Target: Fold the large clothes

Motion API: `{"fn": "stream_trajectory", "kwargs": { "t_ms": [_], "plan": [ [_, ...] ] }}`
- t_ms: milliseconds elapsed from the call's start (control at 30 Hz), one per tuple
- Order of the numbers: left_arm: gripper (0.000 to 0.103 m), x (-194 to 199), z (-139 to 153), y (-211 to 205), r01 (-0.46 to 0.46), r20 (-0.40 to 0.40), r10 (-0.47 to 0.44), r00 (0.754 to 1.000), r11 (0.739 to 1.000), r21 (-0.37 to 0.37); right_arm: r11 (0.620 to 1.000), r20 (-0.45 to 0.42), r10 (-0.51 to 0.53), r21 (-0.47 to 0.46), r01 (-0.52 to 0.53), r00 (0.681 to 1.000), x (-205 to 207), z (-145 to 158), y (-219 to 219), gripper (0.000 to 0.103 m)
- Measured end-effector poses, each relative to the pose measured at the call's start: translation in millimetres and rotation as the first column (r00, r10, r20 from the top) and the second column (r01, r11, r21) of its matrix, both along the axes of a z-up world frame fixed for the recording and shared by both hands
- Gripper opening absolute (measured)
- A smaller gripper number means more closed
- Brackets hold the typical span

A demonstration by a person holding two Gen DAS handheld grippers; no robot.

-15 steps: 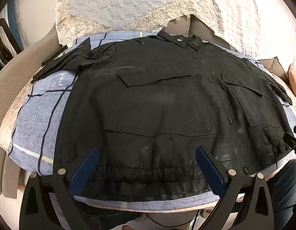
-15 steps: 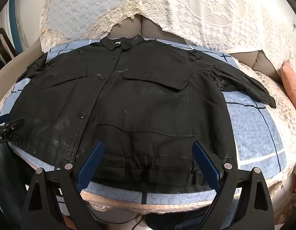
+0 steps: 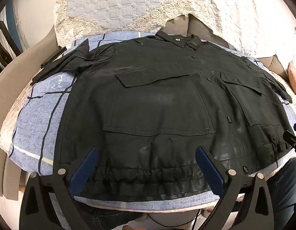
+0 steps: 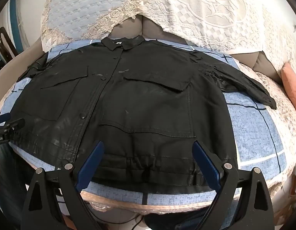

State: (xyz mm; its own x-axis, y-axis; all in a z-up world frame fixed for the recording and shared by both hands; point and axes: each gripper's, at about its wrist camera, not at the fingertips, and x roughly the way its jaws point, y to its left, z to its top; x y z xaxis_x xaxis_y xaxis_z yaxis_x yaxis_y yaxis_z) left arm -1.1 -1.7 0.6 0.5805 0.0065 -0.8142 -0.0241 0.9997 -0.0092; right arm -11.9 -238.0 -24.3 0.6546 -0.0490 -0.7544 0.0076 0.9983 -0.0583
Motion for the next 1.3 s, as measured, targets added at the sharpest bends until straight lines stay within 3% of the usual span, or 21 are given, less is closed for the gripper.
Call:
{"fn": "stream_trajectory", "kwargs": {
  "t_ms": [1300],
  "plan": [
    [0.102, 0.1, -4.0, -3.4, 0.002, -0.015, -0.002, 1.000, 1.000, 0.005, 1.000, -0.015, -0.011, 0.006, 0.011, 1.000, -3.8, -5.2, -2.8, 0.093]
  ]
}}
